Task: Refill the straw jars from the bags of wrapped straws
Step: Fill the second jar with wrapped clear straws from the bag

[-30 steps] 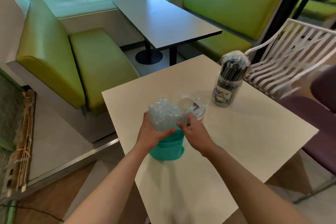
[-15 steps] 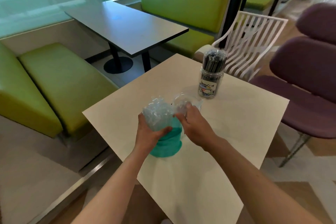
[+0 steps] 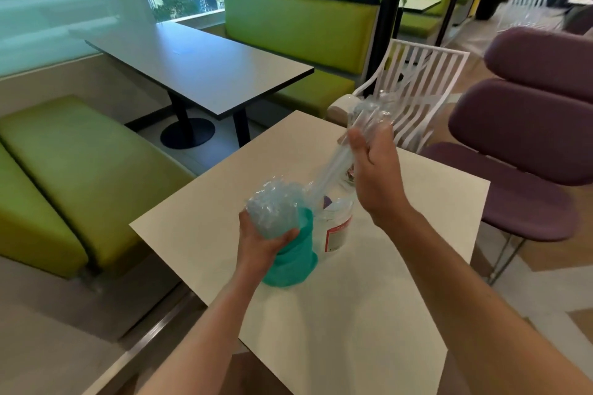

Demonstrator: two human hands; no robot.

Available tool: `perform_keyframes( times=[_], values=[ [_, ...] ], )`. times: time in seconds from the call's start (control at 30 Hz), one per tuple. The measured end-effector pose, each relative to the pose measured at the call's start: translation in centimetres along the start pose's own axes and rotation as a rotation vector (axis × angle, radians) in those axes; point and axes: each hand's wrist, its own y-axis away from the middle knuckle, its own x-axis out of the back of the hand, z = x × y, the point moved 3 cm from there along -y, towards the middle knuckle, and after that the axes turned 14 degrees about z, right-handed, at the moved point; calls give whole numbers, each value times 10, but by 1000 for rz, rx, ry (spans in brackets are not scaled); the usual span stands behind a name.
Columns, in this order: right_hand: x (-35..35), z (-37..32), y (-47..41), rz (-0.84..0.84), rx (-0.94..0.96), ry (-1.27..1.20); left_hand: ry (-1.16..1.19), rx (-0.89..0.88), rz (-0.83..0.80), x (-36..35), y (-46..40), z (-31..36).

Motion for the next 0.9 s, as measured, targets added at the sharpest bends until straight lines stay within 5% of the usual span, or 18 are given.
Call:
perform_keyframes(
  times=[0.27, 0.53, 0.9],
  values=[
    [-8, 54, 3, 105, -85, 104, 4, 13, -4, 0, 2, -2],
    [-16, 124, 13, 161, -216, 609, 20, 14, -46, 1, 9, -2],
    [-22, 122, 11, 37, -111, 495, 40, 24, -73, 4, 11, -5]
  ],
)
